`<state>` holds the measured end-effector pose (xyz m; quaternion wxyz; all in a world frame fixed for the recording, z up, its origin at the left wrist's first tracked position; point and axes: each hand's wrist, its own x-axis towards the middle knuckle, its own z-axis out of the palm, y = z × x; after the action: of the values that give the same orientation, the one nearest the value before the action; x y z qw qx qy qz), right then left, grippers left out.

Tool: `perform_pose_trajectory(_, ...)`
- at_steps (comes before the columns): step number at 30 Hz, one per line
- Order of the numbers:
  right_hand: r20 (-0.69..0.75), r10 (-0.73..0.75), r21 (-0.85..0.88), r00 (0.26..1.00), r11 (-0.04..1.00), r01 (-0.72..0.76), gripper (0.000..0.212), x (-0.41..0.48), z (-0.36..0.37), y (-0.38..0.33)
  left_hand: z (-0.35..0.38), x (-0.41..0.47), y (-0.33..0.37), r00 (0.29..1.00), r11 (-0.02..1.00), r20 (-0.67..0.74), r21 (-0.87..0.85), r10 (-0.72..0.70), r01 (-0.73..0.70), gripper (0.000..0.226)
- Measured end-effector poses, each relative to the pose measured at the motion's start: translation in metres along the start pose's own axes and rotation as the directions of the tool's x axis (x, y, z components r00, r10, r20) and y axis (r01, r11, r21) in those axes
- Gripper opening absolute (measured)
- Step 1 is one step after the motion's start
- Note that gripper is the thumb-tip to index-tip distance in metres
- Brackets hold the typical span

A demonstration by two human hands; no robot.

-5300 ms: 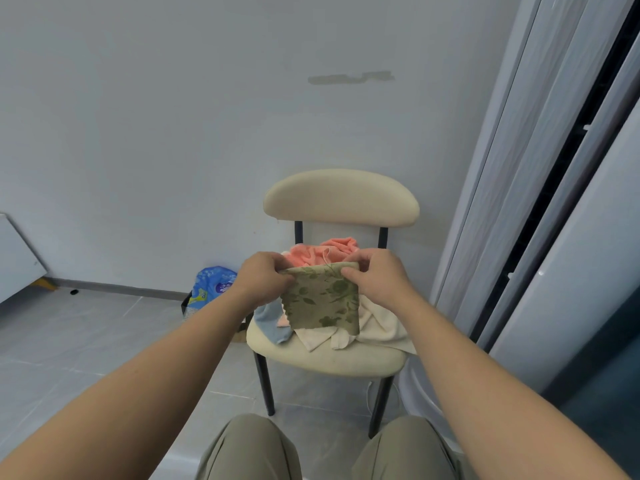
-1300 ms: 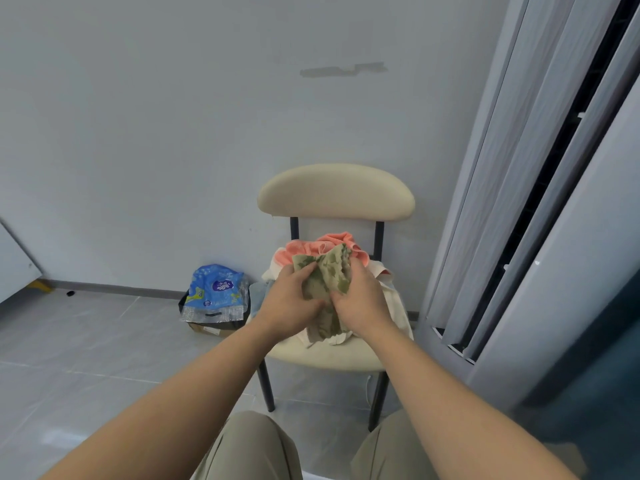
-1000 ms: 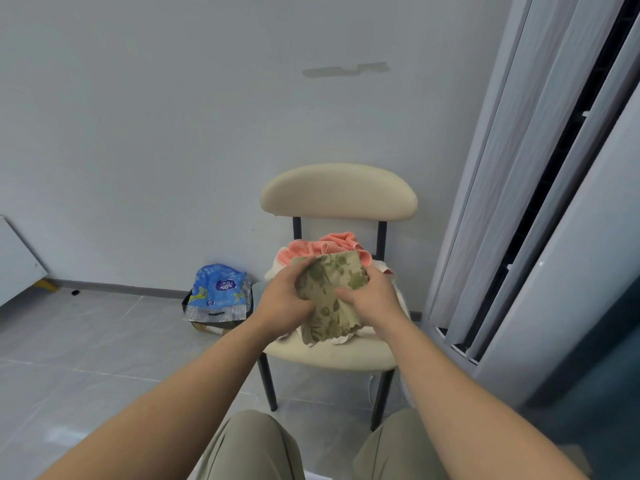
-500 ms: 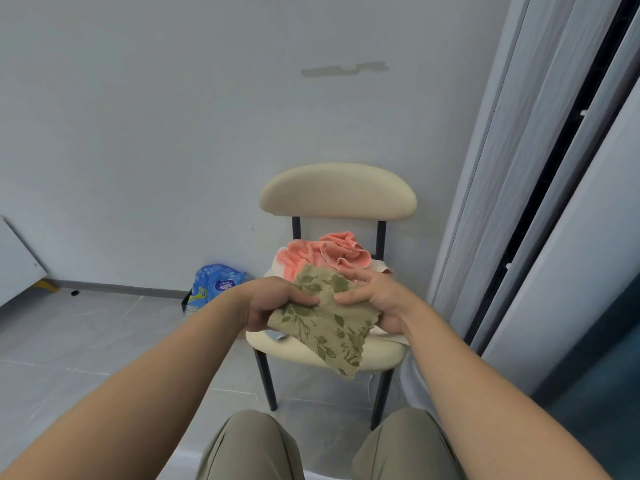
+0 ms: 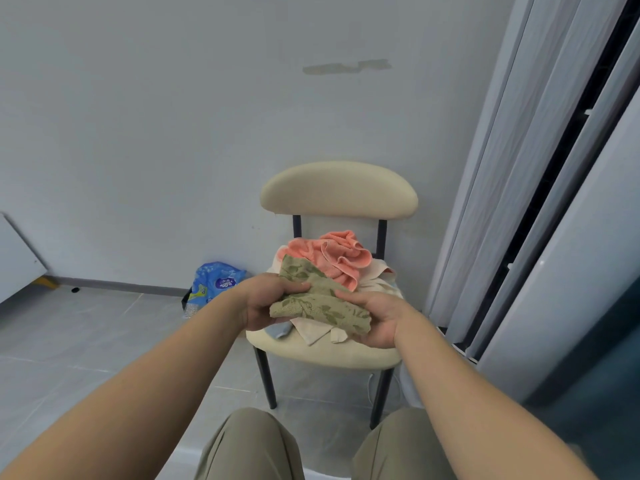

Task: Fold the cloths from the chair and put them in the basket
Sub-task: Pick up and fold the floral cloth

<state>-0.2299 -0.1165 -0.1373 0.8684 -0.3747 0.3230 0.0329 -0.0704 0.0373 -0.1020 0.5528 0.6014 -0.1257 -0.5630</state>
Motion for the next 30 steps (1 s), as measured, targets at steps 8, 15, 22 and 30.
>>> perform_pose_trajectory(8, 0.153, -0.587, -0.159, 0.795, 0.780, 0.606, 0.036, -0.048, 0.029, -0.046, -0.002, -0.045, 0.045, 0.886, 0.889, 0.120, 0.045, 0.448, -0.455, 0.033)
perform_pose_trajectory(15, 0.175, -0.653, -0.295, 0.736, 0.679, 0.672, 0.059, -0.053, 0.025, -0.057, -0.003, -0.050, 0.049, 0.865, 0.855, 0.158, 0.147, 0.475, -0.497, 0.059)
perform_pose_trajectory(22, 0.152, -0.624, -0.363, 0.766, 0.686, 0.631, 0.052, -0.046, 0.016, -0.051, -0.013, -0.039, 0.038, 0.938, 0.923, 0.126, 0.179, 0.322, -0.341, 0.038)
perform_pose_trajectory(30, -0.053, -0.666, -0.388, 0.744, 0.700, 0.599, 0.042, -0.006, 0.005, -0.034, -0.025, -0.005, 0.015, 0.990, 0.988, -0.013, 0.058, 0.141, -0.140, 0.030)
